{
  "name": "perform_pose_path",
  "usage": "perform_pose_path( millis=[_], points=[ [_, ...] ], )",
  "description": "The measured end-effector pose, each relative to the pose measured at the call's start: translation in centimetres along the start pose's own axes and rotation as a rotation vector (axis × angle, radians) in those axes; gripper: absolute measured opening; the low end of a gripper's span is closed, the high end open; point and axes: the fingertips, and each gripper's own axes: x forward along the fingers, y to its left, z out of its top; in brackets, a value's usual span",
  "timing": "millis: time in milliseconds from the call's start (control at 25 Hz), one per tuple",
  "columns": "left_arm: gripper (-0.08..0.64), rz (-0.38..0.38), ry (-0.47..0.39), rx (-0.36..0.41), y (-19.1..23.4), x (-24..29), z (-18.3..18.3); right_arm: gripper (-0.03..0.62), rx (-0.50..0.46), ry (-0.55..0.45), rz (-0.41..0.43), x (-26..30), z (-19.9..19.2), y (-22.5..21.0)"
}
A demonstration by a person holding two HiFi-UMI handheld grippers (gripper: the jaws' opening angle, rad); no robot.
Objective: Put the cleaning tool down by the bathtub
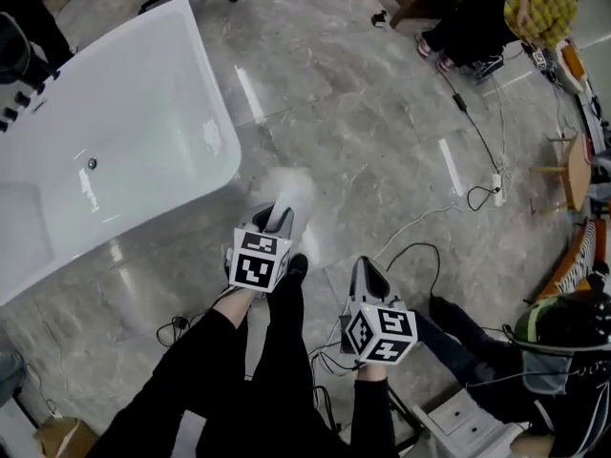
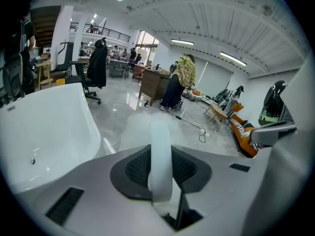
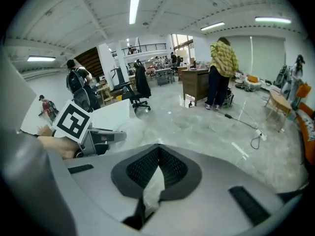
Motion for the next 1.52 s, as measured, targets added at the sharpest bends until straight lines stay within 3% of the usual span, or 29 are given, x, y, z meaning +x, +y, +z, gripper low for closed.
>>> perform_pose_path(
  millis=[520,800,1240,1520],
  points=[
    [0.095,0.092,0.010,-0.010,5.9,15.5,-9.4,0.000,-0.060,0.028,0.058,16.3,-7.0,-6.6],
    [0.095,0.089,0.017,0.046,9.7,22.5,-15.0,0.000,-0.094,-0.005,0.075,24.9,-10.3,-8.3],
    [0.095,0.118,0.028,0.022,15.8,31.5,-23.0,0.001,-0.206,-0.041,0.126,35.4,-15.2,-8.9],
    [0.095,0.132,0.063,0.036,18.6,36.2,-26.6,0.001,-0.226,-0.075,0.132,40.6,-17.4,-10.0]
  ],
)
